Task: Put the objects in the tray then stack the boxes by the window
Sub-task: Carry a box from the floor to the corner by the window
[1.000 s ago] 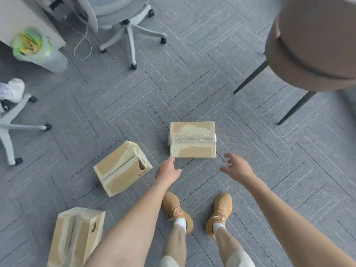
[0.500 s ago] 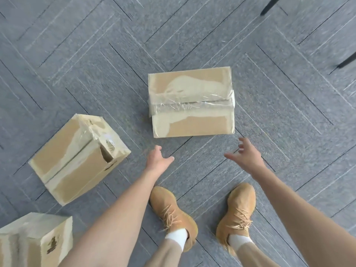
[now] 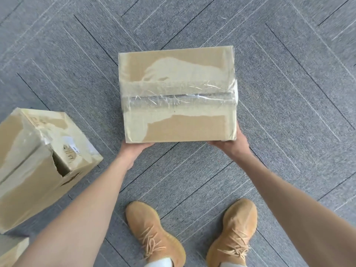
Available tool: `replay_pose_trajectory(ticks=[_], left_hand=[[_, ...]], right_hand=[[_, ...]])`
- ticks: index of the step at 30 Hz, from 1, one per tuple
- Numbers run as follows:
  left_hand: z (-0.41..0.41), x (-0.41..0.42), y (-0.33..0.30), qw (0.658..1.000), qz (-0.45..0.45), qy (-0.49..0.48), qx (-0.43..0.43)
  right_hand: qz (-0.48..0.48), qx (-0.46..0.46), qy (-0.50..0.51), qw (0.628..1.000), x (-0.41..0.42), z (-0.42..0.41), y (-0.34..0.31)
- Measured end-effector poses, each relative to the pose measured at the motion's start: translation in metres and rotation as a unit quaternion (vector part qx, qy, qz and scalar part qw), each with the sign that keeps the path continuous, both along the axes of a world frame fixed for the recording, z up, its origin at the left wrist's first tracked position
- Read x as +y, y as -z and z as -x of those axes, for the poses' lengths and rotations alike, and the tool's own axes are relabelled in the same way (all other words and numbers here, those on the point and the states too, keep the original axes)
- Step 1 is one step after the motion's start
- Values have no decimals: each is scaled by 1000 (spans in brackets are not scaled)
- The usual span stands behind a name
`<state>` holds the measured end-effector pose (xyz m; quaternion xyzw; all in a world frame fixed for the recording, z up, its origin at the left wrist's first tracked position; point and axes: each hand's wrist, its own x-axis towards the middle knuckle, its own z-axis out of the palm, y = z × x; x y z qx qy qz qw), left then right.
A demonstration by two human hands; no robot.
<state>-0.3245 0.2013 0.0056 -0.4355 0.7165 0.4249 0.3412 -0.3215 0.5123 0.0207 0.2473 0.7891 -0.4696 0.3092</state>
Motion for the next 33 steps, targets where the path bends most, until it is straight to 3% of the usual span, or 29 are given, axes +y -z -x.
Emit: replay_pose_trajectory(ticks=[7, 10, 18, 25, 33], left_hand=[[4, -7, -13, 999, -39, 32, -17], [13, -10, -42, 996, -68, 64, 0], [28, -8, -150, 989, -137, 30, 38], [77, 2, -299, 986, -129, 29, 99], [165, 40, -534, 957, -139, 130, 220]], right_hand=[[15, 17, -7, 1000, -1, 3, -18], [26, 21, -13, 999, 3, 10, -38], [153, 19, 15, 988, 11, 36, -139], [138, 82, 19, 987, 17, 79, -278], [103, 198, 54, 973, 61, 130, -517]])
